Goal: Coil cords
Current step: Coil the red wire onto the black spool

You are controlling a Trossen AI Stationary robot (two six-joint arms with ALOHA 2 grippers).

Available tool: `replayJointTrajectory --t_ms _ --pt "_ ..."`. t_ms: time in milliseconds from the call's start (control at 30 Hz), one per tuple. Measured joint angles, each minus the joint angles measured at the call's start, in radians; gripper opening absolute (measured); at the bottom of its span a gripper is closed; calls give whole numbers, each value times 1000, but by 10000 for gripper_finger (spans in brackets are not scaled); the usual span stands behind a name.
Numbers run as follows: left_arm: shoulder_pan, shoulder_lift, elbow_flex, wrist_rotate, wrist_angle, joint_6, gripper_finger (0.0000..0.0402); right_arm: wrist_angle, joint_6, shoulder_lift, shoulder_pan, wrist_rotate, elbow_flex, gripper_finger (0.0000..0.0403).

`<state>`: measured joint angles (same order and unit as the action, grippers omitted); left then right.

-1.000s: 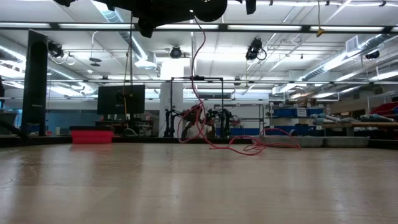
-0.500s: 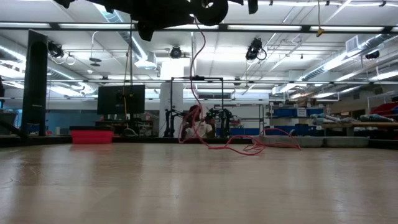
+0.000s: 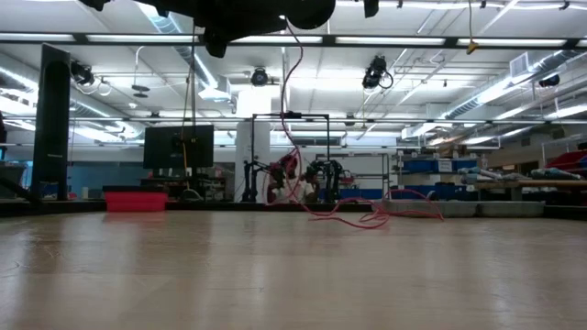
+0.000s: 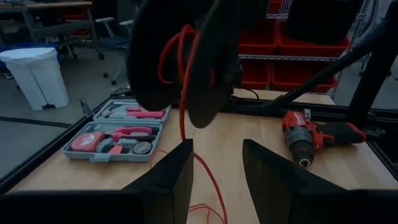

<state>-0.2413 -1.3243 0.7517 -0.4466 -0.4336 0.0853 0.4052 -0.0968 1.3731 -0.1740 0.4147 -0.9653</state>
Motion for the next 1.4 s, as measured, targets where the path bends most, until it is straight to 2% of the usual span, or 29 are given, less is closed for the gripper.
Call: replayJointTrajectory --t_ms 633,733,867,1067,1267,1400 --pt "1 0 0 -4 -100 -32 141 6 1 0 -27 1 0 0" --pt "1 0 0 -23 -99 -32 124 6 -2 0 -27 1 0 0" --pt "2 0 0 -33 -111 -32 79 6 -2 0 -27 7 0 0" --pt "12 0 0 9 -162 -32 12 8 -3 0 -26 10 -2 0" --pt "24 -1 16 23 -146 -26 3 -5 -3 -2 -25 13 -2 1" --pt "24 -1 23 10 -119 -28 2 -14 -11 -5 -31 25 -2 18"
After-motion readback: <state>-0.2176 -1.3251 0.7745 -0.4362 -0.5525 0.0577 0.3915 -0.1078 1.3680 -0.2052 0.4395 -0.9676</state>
